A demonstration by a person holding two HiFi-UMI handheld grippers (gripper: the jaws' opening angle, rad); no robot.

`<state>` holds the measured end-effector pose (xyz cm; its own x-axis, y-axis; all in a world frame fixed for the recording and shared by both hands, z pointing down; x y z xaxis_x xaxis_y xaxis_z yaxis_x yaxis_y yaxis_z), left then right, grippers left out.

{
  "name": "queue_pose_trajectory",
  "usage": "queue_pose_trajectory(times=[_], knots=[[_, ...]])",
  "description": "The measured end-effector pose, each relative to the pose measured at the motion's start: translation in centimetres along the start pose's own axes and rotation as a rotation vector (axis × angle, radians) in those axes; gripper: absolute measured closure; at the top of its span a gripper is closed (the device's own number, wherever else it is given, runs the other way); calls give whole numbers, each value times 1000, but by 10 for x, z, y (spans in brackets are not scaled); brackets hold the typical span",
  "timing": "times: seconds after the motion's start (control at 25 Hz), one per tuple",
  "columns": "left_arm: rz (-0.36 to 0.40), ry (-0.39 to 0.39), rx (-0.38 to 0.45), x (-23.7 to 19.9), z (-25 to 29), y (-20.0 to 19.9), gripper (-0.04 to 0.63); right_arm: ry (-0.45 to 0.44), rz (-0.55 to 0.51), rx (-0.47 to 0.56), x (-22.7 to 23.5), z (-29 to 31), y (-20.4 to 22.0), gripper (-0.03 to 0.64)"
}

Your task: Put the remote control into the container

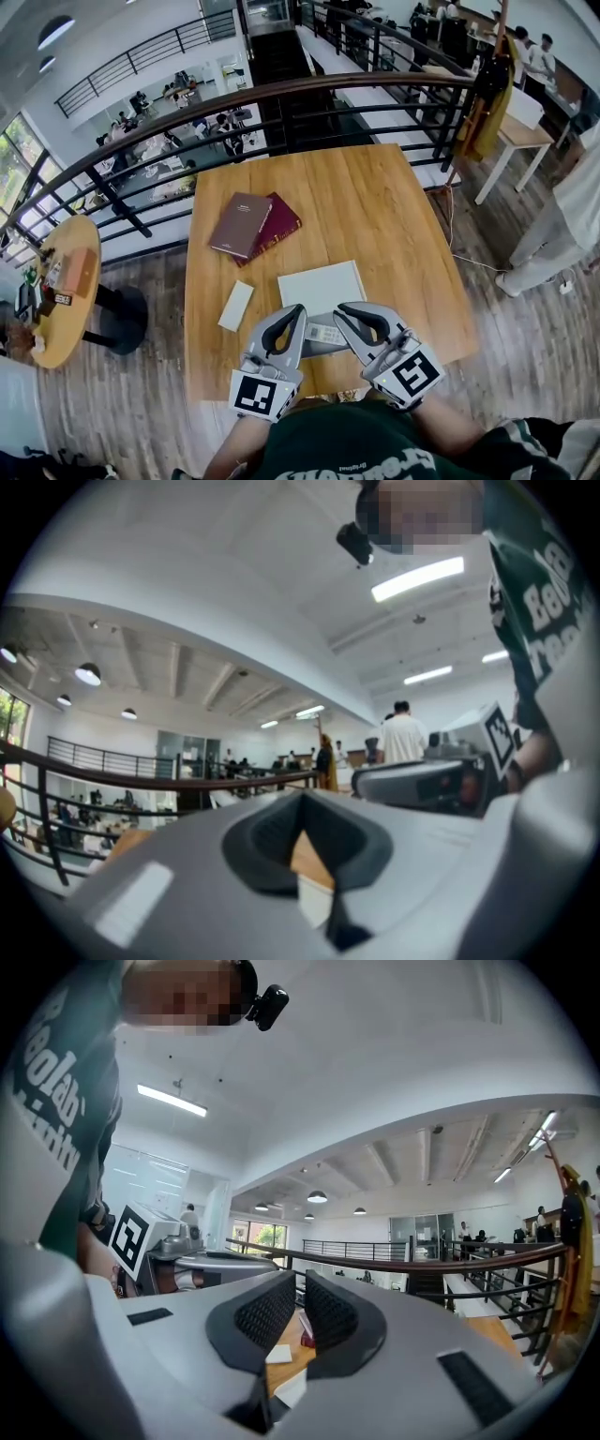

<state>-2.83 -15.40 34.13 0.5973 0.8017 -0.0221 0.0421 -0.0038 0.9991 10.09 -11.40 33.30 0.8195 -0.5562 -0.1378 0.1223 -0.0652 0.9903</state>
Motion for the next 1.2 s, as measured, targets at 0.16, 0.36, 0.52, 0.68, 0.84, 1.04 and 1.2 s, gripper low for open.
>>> queue_pose_trajectory(times=[0.16,0.36,0.52,0.68,0.84,1.04,1.2], knots=[[10,-8,-11,3,-5,1,601,2,9,40,1,-2,-5,598],[-5,-23,21,6,-8,-8,600,-15,18,66,0,1,-9,598],[9,-33,4,2,-11,-7,600,-30,16,74,-1,8,-10,598],[9,-39,15,-1,-9,-11,600,-37,16,75,1,15,-9,598],[9,-49,6,-3,-9,-8,600,-41,27,76,3,17,-5,600],[14,-50,-10,-6,-9,-3,600,-42,31,76,5,19,-1,600],[9,-52,2,-4,-4,-6,600,-40,27,75,8,18,-1,600]])
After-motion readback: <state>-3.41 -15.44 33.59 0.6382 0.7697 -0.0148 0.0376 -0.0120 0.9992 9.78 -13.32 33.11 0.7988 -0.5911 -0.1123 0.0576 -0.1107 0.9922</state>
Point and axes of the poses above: the fingertips, and each gripper's own axes: z forward along the fingers, x to its right, y out of its underside, the point moved 6 cm from there along -z, backward along the fingers, and after that the axes turned 4 degrees about -z, right-handed, at the moved point
